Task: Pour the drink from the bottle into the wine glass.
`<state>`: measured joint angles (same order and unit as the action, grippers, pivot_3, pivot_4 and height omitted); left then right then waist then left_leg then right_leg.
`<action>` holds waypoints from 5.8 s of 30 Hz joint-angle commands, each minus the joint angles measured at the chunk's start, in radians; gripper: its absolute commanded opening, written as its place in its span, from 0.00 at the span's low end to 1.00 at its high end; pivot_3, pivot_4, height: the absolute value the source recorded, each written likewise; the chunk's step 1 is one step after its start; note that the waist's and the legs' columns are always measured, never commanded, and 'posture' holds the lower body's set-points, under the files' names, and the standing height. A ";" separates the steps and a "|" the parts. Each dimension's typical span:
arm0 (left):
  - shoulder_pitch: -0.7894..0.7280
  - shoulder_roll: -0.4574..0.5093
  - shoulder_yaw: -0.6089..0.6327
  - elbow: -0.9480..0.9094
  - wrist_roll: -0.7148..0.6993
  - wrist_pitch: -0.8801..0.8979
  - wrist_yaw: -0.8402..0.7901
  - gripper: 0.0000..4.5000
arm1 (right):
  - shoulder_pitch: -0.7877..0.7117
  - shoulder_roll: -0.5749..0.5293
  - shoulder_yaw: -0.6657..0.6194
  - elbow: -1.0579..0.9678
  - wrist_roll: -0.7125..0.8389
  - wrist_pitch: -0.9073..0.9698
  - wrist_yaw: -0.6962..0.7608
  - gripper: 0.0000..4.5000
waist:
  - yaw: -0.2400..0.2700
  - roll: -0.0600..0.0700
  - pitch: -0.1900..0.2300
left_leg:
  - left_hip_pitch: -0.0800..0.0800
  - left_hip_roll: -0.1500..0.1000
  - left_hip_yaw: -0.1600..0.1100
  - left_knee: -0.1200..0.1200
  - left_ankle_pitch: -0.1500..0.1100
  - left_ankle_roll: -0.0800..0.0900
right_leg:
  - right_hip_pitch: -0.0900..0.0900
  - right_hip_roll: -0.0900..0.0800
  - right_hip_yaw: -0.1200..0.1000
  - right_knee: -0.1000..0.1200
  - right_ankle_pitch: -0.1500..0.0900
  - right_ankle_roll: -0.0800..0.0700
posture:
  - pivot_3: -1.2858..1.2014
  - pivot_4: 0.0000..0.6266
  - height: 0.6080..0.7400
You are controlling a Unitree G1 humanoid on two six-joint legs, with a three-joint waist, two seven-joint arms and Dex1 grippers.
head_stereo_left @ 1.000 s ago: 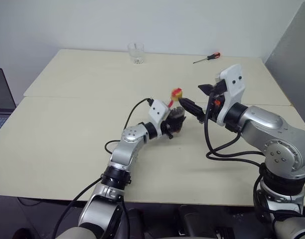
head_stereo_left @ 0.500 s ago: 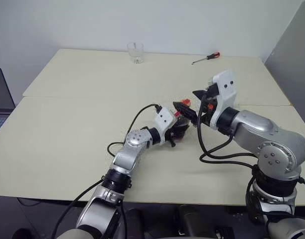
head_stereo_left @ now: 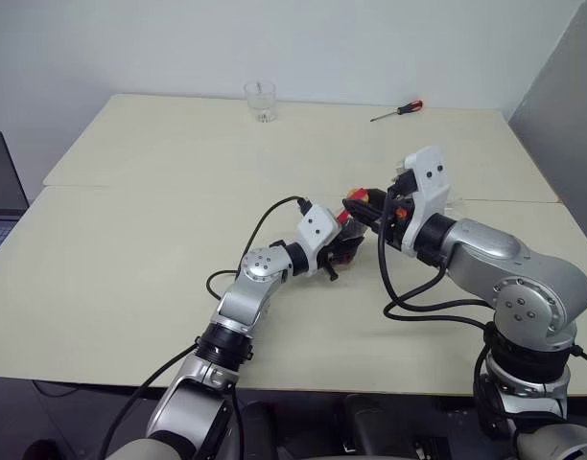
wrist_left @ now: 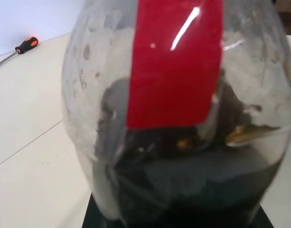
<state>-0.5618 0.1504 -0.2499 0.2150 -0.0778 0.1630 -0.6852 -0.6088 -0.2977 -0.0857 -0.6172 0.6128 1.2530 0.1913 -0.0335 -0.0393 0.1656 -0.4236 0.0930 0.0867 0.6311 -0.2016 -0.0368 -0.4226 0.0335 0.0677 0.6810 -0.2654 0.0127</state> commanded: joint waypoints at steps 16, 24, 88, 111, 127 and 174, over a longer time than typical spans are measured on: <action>0.023 0.016 0.000 -0.141 -0.096 0.092 -0.099 0.20 | -0.111 -0.334 0.202 0.456 -0.085 -0.566 0.813 0.28 | -0.001 0.000 0.000 | 0.001 -0.002 0.000 0.000 0.000 0.001 | 0.000 0.000 -0.003 -0.001 0.000 0.000 | 0.52 0.24 1.00; 0.048 0.016 0.002 -0.187 -0.102 0.145 -0.092 0.19 | -0.263 -0.317 0.238 0.822 -0.194 -0.756 0.951 0.28 | -0.002 0.001 0.001 | 0.001 -0.002 0.000 0.000 0.000 0.001 | 0.000 0.001 -0.003 0.000 0.000 0.000 | 0.52 0.24 1.00; -0.101 0.119 0.037 0.032 -0.213 0.006 -0.499 0.18 | -0.058 0.155 -0.346 -0.351 0.305 0.361 -0.214 1.00 | -0.007 0.004 0.001 | -0.006 -0.001 -0.004 0.001 0.000 0.001 | -0.002 -0.001 -0.004 -0.001 -0.001 0.000 | 0.52 0.24 1.00; -0.150 0.086 0.027 0.132 -0.163 -0.054 -0.486 0.18 | 0.041 0.176 -0.199 -0.381 0.287 0.361 -0.397 1.00 | -0.009 0.004 0.001 | -0.007 -0.001 -0.004 0.002 0.000 0.001 | -0.003 -0.001 -0.005 0.000 -0.001 0.000 | 0.52 0.24 1.00; -0.134 0.083 0.024 0.115 -0.142 -0.057 -0.471 0.18 | -0.023 0.213 -0.202 -0.338 0.251 0.361 -0.394 0.86 | -0.018 0.004 0.001 | -0.007 -0.001 -0.004 0.002 0.000 0.001 | -0.004 -0.001 -0.005 -0.001 -0.001 0.000 | 0.52 0.24 1.00; -0.004 0.163 0.056 -0.129 -0.167 0.053 -0.356 0.17 | -0.354 -0.467 0.366 0.690 -0.175 -0.812 1.247 0.26 | -0.014 0.005 0.004 | -0.004 -0.002 -0.002 0.001 0.000 0.001 | -0.003 0.000 -0.004 0.000 -0.001 0.000 | 0.52 0.24 1.00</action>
<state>-0.5584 0.3074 -0.2513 0.1447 -0.2113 0.2168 -1.0597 -0.9417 -0.7526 0.2770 0.0334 0.4814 0.4796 1.3820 -0.0477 -0.0345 0.1692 -0.4276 0.0911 0.0846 0.6321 -0.2017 -0.0358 -0.4260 0.0335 0.0633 0.6806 -0.2665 0.0124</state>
